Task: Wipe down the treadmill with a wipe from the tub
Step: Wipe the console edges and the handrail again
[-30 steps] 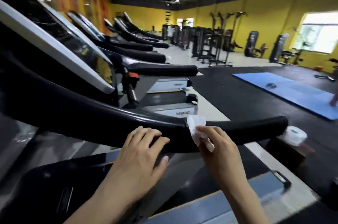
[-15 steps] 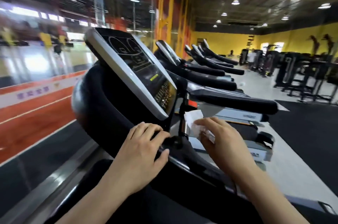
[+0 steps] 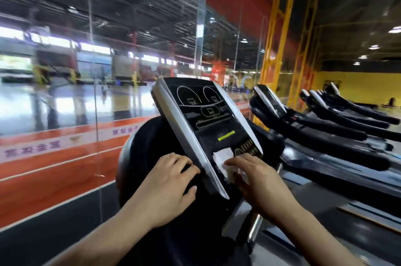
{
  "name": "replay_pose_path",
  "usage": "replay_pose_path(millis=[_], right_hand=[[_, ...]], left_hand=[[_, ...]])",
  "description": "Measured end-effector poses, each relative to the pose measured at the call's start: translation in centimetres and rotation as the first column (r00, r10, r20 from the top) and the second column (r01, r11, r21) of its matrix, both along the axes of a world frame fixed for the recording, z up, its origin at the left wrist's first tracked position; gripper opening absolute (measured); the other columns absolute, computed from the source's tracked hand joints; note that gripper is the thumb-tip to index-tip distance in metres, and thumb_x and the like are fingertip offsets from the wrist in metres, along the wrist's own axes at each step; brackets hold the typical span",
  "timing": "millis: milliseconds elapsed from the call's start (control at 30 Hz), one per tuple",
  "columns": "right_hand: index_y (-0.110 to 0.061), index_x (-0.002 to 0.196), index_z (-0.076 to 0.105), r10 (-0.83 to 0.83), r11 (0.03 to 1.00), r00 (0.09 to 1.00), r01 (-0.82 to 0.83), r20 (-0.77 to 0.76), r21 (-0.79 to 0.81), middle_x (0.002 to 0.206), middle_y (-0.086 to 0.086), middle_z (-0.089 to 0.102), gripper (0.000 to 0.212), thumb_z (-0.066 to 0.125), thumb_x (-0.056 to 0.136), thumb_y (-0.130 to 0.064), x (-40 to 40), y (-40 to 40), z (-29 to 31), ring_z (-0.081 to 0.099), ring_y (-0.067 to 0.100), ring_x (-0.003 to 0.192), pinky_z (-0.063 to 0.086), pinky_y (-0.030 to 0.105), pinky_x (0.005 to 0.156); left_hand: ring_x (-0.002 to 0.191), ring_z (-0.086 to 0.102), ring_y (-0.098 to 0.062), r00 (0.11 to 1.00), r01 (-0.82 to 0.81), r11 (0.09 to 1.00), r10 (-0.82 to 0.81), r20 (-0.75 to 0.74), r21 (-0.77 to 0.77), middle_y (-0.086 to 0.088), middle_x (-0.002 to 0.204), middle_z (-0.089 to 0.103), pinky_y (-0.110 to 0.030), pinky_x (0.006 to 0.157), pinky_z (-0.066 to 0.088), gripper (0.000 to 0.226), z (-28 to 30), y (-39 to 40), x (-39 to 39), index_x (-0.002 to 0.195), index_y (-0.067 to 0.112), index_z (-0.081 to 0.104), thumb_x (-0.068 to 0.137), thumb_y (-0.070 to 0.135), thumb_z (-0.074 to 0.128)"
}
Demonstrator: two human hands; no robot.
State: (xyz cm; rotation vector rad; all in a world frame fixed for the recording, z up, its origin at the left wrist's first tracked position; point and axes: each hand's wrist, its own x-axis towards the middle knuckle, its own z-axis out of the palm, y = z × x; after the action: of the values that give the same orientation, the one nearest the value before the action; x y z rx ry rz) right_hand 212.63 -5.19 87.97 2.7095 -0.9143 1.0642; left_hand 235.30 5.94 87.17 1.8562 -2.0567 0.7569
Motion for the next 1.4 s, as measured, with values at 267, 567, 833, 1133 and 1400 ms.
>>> replay_pose_path(millis=[267,567,833,1133,1400], right_hand=[[-0.03,0.118,0.067,0.112,0.993,0.982,-0.116,0.151,0.024,0.114,-0.011,0.065,0.031,0.062,0.09,-0.017,7.1,-8.6,4.2,0.064,0.016,0.099,0.054,0.036,0.083],[-0.02,0.12,0.071,0.066,0.966,0.881,-0.174,0.468,0.191,0.093,0.002,0.07,0.032,0.055,0.096,-0.008,16.6,-18.9,11.1,0.046,-0.001,0.059,0.037,0.02,0.057],[-0.008,0.128,0.069,-0.041,0.965,0.83,-0.112,0.556,0.239,0.116,0.012,0.073,0.038,0.051,0.096,0.002,23.2,-26.9,15.4,0.066,0.021,0.092,0.044,0.022,0.077],[-0.023,0.139,0.061,0.279,0.878,0.802,-0.436,0.528,0.198,0.139,0.0,0.061,0.04,0.046,0.104,-0.009,26.6,-23.8,12.3,0.057,0.01,0.123,0.04,0.003,0.092],[-0.027,0.137,0.062,0.592,0.751,0.716,-0.657,0.37,0.07,0.138,-0.016,0.057,0.044,0.049,0.103,-0.003,26.1,-19.7,11.8,0.05,-0.002,0.131,0.04,0.017,0.11]], left_hand=[[0.129,0.057,-0.028,0.978,-0.184,0.983,0.183,0.097,0.006,-0.004,0.143,0.057,-0.044,0.108,0.045,0.057,4.8,-5.9,6.3,0.142,0.029,0.052,0.089,0.047,0.04],[0.157,-0.008,-0.015,0.993,-0.12,0.993,0.12,0.009,0.022,0.011,0.168,-0.02,-0.035,0.126,0.0,0.069,5.5,-9.8,11.4,0.153,0.053,-0.02,0.091,0.067,0.008],[0.153,-0.025,-0.011,0.995,-0.092,0.995,0.091,-0.027,-0.03,0.02,0.16,-0.037,-0.043,0.127,-0.003,0.069,4.5,-10.1,11.4,0.147,0.058,-0.03,0.102,0.062,0.023],[0.153,-0.022,-0.009,0.997,-0.065,0.997,0.063,-0.046,-0.048,0.021,0.162,-0.032,-0.043,0.127,0.001,0.073,4.4,-10.3,11.4,0.149,0.059,-0.023,0.101,0.061,0.032],[0.153,-0.022,-0.007,0.996,-0.075,0.997,0.073,-0.054,-0.035,0.022,0.162,-0.031,-0.041,0.127,0.0,0.076,4.6,-10.0,11.2,0.149,0.059,-0.023,0.101,0.058,0.036]])
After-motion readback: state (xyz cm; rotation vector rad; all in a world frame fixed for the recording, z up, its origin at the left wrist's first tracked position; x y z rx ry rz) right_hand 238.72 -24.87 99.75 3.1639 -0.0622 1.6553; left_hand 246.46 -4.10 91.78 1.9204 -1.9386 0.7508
